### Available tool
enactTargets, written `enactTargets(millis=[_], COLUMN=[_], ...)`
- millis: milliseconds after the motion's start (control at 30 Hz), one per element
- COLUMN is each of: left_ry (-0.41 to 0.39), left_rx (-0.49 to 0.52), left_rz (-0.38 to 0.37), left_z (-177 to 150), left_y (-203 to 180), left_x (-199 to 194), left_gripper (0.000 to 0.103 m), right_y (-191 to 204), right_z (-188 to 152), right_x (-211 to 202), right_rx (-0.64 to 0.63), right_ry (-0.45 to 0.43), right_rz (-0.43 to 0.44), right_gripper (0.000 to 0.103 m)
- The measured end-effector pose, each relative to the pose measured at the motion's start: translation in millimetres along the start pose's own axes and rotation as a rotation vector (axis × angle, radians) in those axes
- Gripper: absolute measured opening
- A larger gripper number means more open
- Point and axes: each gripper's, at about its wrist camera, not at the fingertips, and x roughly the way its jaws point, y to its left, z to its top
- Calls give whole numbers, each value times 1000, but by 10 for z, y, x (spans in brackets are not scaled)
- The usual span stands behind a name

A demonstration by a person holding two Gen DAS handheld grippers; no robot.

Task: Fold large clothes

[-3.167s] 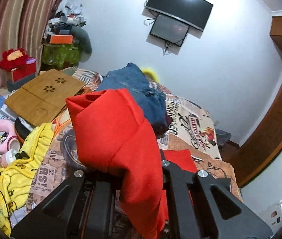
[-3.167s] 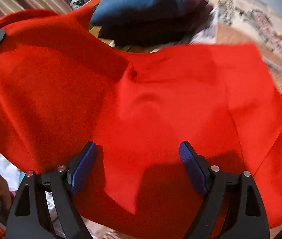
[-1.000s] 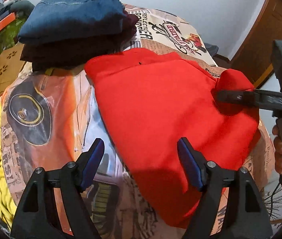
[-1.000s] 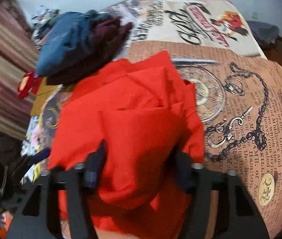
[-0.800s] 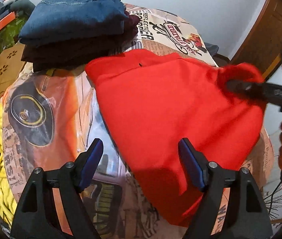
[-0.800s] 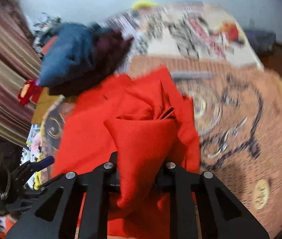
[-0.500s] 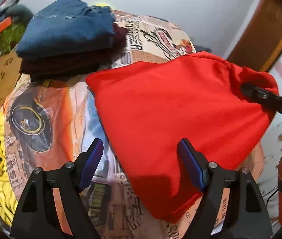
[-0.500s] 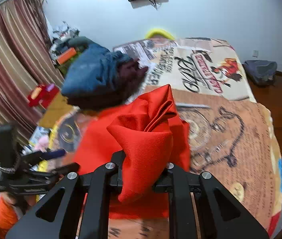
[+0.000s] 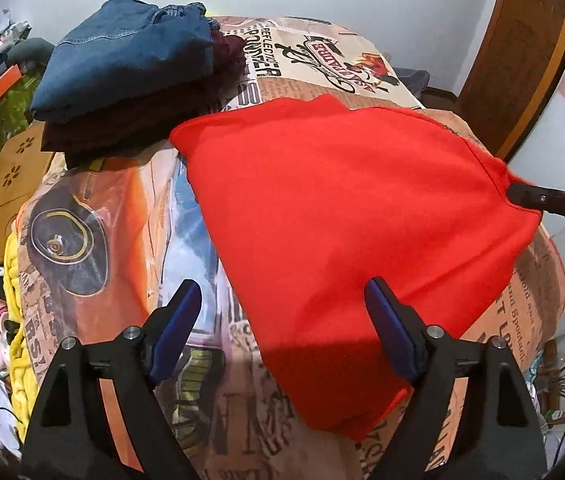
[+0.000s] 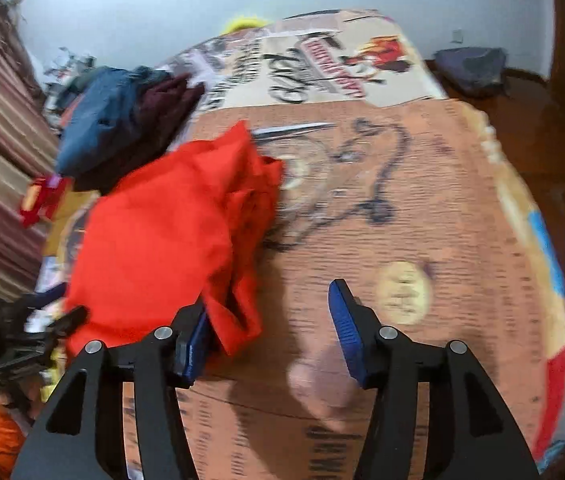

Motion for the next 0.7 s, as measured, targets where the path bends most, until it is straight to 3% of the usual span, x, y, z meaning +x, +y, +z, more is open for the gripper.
enactTargets(millis=[167,333,400,467,700], left_ry=[30,34,13,-2,42], left_rx=[-75,-206,-241,-269,-335], left_rz=[-39,-75,-55,-23,-65], left_z=[67,221,308,380,474], left_y=[91,301,406,506,704], left_x=[11,-33,-67,-81,89], left_gripper=[84,84,84,84,84], right_y=[-15,82,181,293,434], right_z=[48,221,325,423,622], right_x=[-78,-222,-237,-217,119], right_rx=[-37,-59,-92,-128,-126], right_ry=[6,-5,-7,-7,74], right_rz=[-51,42,59,72,158], right_gripper=[52,53,57,69,75])
